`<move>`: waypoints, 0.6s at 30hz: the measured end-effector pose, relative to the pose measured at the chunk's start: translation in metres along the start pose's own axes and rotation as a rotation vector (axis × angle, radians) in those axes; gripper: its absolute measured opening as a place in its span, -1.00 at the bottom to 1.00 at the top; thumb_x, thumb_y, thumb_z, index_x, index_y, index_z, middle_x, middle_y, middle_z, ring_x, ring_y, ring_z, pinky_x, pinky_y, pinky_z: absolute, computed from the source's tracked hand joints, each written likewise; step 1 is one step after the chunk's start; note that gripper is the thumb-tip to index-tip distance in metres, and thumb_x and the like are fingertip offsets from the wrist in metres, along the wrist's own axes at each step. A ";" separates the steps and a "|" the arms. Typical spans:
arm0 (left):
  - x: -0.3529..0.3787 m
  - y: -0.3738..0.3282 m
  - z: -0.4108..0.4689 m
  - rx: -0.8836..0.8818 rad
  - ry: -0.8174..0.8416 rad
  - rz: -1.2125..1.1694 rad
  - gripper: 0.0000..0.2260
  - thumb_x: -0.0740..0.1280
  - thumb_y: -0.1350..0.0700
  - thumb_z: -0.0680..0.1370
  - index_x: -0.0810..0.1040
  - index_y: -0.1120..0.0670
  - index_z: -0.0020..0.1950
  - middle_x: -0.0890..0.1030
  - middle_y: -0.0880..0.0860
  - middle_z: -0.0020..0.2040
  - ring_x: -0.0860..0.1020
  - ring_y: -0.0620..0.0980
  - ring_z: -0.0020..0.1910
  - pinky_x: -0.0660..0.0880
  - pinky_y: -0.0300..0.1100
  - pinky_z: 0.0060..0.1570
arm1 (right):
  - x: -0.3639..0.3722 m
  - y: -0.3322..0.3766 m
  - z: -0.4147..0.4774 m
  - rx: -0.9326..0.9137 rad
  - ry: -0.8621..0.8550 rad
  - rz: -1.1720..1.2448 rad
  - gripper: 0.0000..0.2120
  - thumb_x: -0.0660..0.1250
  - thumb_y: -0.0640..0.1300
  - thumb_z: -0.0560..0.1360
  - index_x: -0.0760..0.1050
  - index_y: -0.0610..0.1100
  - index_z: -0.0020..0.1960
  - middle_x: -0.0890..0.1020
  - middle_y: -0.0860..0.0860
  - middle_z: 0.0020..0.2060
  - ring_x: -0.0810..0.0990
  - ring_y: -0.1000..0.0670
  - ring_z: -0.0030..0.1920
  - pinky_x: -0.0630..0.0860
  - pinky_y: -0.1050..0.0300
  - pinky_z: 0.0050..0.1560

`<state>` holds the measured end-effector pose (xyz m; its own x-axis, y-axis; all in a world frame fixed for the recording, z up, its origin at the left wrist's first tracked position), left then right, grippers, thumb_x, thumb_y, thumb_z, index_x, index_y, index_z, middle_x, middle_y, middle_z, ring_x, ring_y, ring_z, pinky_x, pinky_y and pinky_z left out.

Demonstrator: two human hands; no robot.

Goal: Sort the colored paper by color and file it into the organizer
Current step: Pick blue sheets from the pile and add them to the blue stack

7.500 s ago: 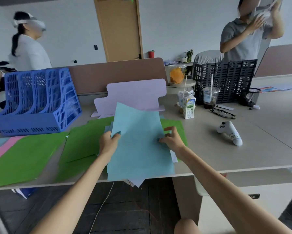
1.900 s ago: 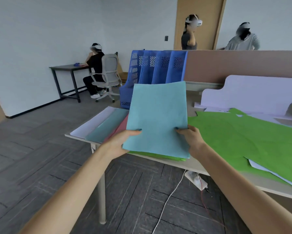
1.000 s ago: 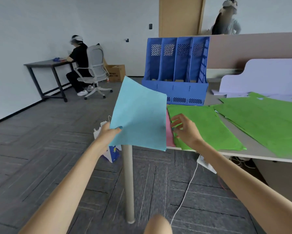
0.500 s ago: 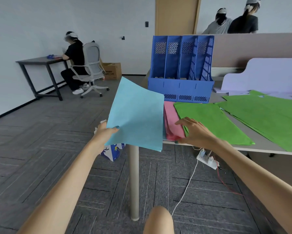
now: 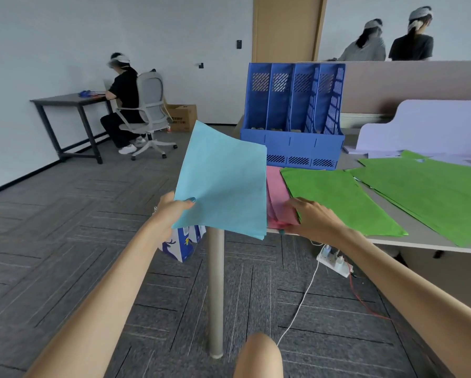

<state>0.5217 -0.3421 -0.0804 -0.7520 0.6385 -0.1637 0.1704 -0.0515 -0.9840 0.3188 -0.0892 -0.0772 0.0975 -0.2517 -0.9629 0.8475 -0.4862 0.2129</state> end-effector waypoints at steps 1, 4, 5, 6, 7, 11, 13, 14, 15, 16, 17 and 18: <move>0.000 -0.001 0.000 0.003 -0.002 0.006 -0.72 0.34 0.17 0.54 0.50 0.11 0.26 0.60 0.06 0.16 0.56 0.09 0.13 0.48 0.00 0.10 | 0.000 -0.001 0.000 -0.014 -0.007 -0.005 -0.36 0.43 0.22 0.36 0.37 -0.02 0.34 0.54 0.05 0.20 0.58 0.00 0.01 0.58 0.05 0.02; -0.003 0.002 0.000 -0.005 -0.009 0.018 -0.72 0.34 0.18 0.54 0.51 0.11 0.26 0.61 0.05 0.14 0.57 0.07 0.11 0.48 -0.07 0.02 | -0.006 0.001 0.001 -0.076 -0.024 -0.031 -0.37 0.43 0.23 0.36 0.39 0.00 0.33 0.50 0.09 0.27 0.57 0.02 0.07 0.54 0.09 0.09; -0.003 0.003 0.000 -0.005 -0.007 0.016 -0.73 0.34 0.18 0.54 0.51 0.11 0.25 0.61 0.05 0.14 0.57 0.07 0.11 0.48 -0.07 0.02 | -0.007 0.002 0.001 -0.102 -0.021 -0.046 -0.38 0.42 0.23 0.36 0.41 0.00 0.33 0.49 0.10 0.29 0.57 0.02 0.09 0.53 0.08 0.13; -0.002 0.003 0.000 -0.006 -0.006 0.013 -0.74 0.33 0.18 0.55 0.51 0.11 0.24 0.61 0.04 0.14 0.57 0.07 0.11 0.48 -0.07 0.02 | -0.009 0.003 0.002 -0.115 -0.024 -0.061 -0.40 0.41 0.24 0.37 0.42 0.01 0.32 0.49 0.11 0.29 0.57 0.02 0.09 0.52 0.06 0.15; -0.002 0.003 0.000 -0.006 -0.009 0.007 -0.75 0.33 0.19 0.55 0.51 0.11 0.23 0.61 0.05 0.13 0.57 0.07 0.11 0.47 -0.07 0.04 | -0.012 0.003 0.003 -0.120 -0.040 -0.063 -0.46 0.39 0.22 0.40 0.44 0.01 0.29 0.51 0.12 0.27 0.58 0.03 0.09 0.52 0.04 0.15; -0.001 0.007 0.002 -0.034 -0.017 -0.024 -0.74 0.33 0.20 0.55 0.52 0.13 0.24 0.61 0.07 0.13 0.57 0.10 0.12 0.46 -0.07 0.01 | -0.017 0.004 0.004 -0.133 -0.087 -0.130 -0.66 0.29 0.09 0.51 0.45 0.00 0.23 0.58 0.07 0.18 0.60 0.01 0.02 0.56 0.02 0.07; -0.001 0.007 0.002 -0.039 -0.008 -0.039 -0.73 0.34 0.19 0.53 0.53 0.13 0.23 0.62 0.08 0.14 0.57 0.11 0.13 0.47 -0.01 0.07 | -0.017 0.001 0.003 -0.126 -0.085 -0.119 -0.69 0.30 0.10 0.51 0.47 0.00 0.19 0.59 0.09 0.16 0.60 0.02 0.01 0.56 0.01 0.05; -0.001 0.007 0.003 -0.041 0.000 -0.046 -0.73 0.34 0.19 0.53 0.53 0.12 0.23 0.63 0.08 0.14 0.58 0.12 0.13 0.47 0.02 0.11 | -0.017 -0.001 0.002 -0.113 -0.071 -0.088 -0.69 0.32 0.12 0.50 0.49 0.01 0.17 0.59 0.10 0.16 0.60 0.04 0.02 0.56 0.01 0.06; 0.000 0.007 0.002 -0.041 0.013 -0.048 -0.73 0.34 0.18 0.52 0.54 0.12 0.22 0.63 0.07 0.13 0.58 0.11 0.13 0.46 0.04 0.14 | -0.017 -0.002 0.001 -0.107 -0.056 -0.061 -0.69 0.35 0.13 0.48 0.51 0.01 0.16 0.59 0.12 0.16 0.59 0.06 0.04 0.55 0.01 0.08; 0.000 0.007 0.000 -0.047 0.022 -0.047 -0.73 0.34 0.18 0.52 0.53 0.11 0.22 0.63 0.07 0.13 0.58 0.11 0.13 0.46 0.05 0.16 | -0.018 -0.003 -0.001 -0.100 -0.040 -0.048 -0.67 0.38 0.13 0.46 0.52 0.01 0.16 0.59 0.13 0.17 0.59 0.07 0.06 0.55 0.02 0.11; 0.000 0.008 -0.001 -0.055 0.026 -0.048 -0.71 0.35 0.17 0.50 0.52 0.11 0.22 0.62 0.06 0.14 0.57 0.10 0.13 0.45 0.06 0.17 | -0.020 -0.005 -0.003 -0.098 -0.035 -0.041 -0.64 0.39 0.14 0.44 0.52 0.02 0.17 0.58 0.14 0.18 0.58 0.07 0.08 0.53 0.02 0.14; 0.001 0.008 -0.001 -0.063 0.029 -0.049 -0.70 0.36 0.16 0.49 0.52 0.10 0.23 0.62 0.05 0.15 0.57 0.09 0.14 0.45 0.06 0.18 | -0.022 -0.005 -0.004 -0.094 -0.030 -0.034 -0.62 0.40 0.14 0.43 0.52 0.01 0.19 0.57 0.14 0.19 0.58 0.07 0.10 0.52 0.03 0.17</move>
<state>0.5230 -0.3416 -0.0885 -0.7417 0.6613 -0.1119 0.1742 0.0288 -0.9843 0.3145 -0.0774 -0.0574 0.0536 -0.2620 -0.9636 0.8953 -0.4147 0.1626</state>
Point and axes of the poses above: each hand's wrist, its own z-axis towards the middle knuckle, its own x-axis out of the palm, y = z × x, the point moved 4 cm from there along z, towards the middle knuckle
